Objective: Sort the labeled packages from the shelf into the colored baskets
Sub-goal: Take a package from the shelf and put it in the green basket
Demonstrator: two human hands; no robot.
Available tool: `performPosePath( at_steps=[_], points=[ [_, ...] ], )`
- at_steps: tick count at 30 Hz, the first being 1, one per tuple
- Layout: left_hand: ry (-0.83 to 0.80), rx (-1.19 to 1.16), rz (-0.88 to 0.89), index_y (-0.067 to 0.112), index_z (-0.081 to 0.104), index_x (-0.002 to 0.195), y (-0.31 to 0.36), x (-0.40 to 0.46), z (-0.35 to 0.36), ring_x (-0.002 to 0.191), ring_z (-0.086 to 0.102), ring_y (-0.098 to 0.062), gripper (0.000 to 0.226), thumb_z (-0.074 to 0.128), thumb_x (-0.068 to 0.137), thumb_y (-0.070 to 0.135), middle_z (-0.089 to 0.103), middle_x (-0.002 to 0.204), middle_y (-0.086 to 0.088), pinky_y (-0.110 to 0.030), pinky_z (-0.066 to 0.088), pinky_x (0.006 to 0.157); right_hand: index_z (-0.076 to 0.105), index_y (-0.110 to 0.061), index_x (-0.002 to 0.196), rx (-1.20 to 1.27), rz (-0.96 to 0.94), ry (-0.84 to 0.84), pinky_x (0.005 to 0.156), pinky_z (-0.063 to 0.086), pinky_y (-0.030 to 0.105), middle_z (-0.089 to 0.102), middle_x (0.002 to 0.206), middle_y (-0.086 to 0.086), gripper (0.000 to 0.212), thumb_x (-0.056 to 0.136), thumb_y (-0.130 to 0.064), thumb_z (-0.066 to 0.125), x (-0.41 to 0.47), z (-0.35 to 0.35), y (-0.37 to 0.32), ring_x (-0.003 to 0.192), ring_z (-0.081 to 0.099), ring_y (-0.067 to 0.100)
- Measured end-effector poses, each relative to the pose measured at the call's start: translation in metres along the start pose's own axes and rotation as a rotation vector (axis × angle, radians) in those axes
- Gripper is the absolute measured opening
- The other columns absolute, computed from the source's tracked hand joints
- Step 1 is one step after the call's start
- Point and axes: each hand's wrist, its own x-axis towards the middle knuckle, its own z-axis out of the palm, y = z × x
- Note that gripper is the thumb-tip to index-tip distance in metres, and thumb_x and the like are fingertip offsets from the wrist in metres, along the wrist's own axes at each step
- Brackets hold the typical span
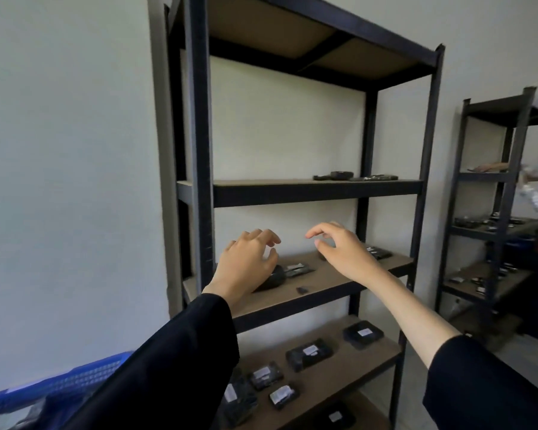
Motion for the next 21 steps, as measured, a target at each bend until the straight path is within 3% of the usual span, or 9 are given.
performPosePath(
  at_steps=[5,9,16,21],
  points=[
    [0.042,0.055,0.05,0.023,0.047,0.126,0.014,0.073,0.036,0.123,0.039,-0.015,0.033,0.042,0.093,0.028,0.049,0.131,0.005,-0.03,0.031,0.1,0.055,-0.02,0.117,-0.04,-0.004,0.001,0.086,0.034,0.015,0.047,0.126,-0.007,0.026,0.097,-0.012,0.041,0.033,-0.028,0.059,0.105,0.048,-0.001],
    [0.078,0.112,0.086,0.021,0.043,0.13,0.021,0.14,0.073,0.127,0.033,-0.015,0.038,0.042,0.093,0.029,0.044,0.133,0.005,-0.028,0.028,0.101,0.053,-0.02,0.122,-0.039,-0.009,0.026,0.099,0.025,0.018,0.047,0.133,-0.004,0.029,0.098,-0.012,0.039,0.081,-0.05,0.116,0.127,0.039,0.007],
    [0.09,0.257,0.099,0.019,0.037,0.136,0.034,0.261,0.131,0.126,0.037,-0.017,0.045,0.039,0.094,0.035,0.044,0.135,0.003,-0.029,0.027,0.103,0.053,-0.018,0.123,-0.098,-0.042,0.041,0.101,0.03,0.022,0.049,0.133,-0.002,0.029,0.097,-0.014,0.041,0.185,-0.083,0.202,0.128,0.04,0.012],
    [0.027,0.319,0.055,0.017,0.041,0.133,0.049,0.314,0.168,0.121,0.046,-0.021,0.044,0.033,0.096,0.039,0.05,0.132,0.0,-0.032,0.032,0.101,0.054,-0.02,0.121,-0.119,-0.018,0.092,0.106,0.036,0.035,0.053,0.129,-0.004,0.027,0.096,-0.02,0.045,0.227,-0.098,0.262,0.123,0.046,0.012]
  ],
)
